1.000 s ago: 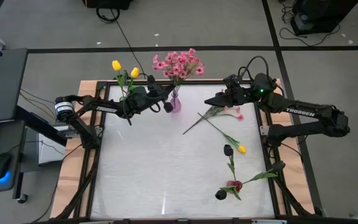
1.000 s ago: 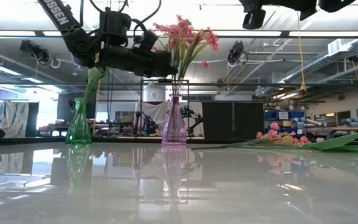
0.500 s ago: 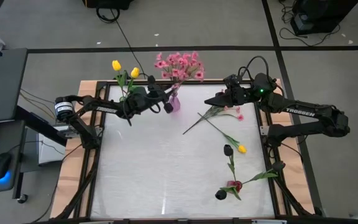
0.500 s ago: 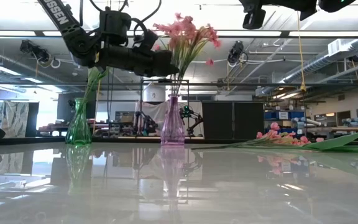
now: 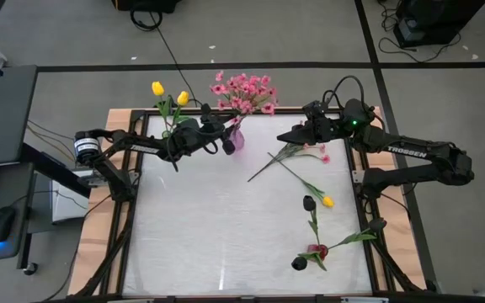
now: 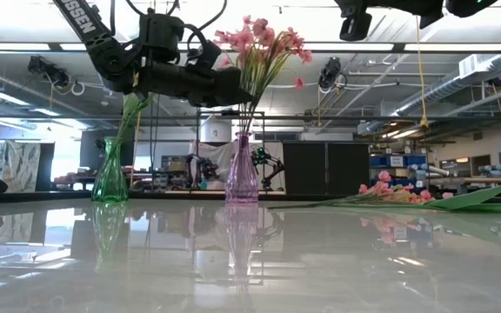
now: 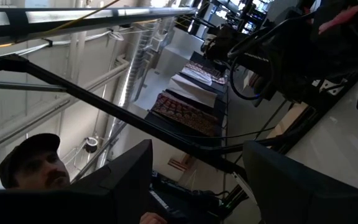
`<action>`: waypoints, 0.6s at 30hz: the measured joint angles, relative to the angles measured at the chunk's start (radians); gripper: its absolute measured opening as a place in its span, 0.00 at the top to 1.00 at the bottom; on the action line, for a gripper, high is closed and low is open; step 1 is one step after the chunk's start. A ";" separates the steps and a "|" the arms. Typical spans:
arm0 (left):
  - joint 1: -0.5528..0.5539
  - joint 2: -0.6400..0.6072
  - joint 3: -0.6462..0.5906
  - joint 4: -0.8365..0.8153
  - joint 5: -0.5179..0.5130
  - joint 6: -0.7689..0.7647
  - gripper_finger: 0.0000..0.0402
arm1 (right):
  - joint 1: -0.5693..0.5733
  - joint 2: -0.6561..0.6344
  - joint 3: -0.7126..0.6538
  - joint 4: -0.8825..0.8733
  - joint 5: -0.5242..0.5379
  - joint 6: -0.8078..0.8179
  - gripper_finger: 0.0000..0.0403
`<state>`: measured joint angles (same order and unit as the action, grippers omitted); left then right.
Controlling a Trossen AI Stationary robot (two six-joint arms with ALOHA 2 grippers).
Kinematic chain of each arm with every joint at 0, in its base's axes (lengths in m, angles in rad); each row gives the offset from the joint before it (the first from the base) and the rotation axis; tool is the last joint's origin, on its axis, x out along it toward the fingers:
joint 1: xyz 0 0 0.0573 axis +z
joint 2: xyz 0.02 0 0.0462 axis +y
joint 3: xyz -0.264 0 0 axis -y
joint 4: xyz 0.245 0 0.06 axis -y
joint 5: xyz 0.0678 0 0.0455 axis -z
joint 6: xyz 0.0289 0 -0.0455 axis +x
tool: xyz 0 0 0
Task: Sort flowers into vase by color
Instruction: Put the bottom pink flower into the purple vase
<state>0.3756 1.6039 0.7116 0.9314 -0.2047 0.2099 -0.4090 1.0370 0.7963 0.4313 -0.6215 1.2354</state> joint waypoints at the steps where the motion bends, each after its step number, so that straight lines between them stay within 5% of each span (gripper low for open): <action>1: 0.000 0.000 0.000 0.000 0.000 0.000 0.70 | 0.000 0.000 0.000 0.000 0.000 0.000 0.36; 18: -0.004 -0.102 -0.001 -0.147 -0.062 0.040 0.65 | 0.000 0.000 0.000 0.000 0.000 0.000 0.36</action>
<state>0.3711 1.5021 0.7105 0.7847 -0.2665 0.2502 -0.4088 1.0370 0.7963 0.4314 -0.6215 1.2354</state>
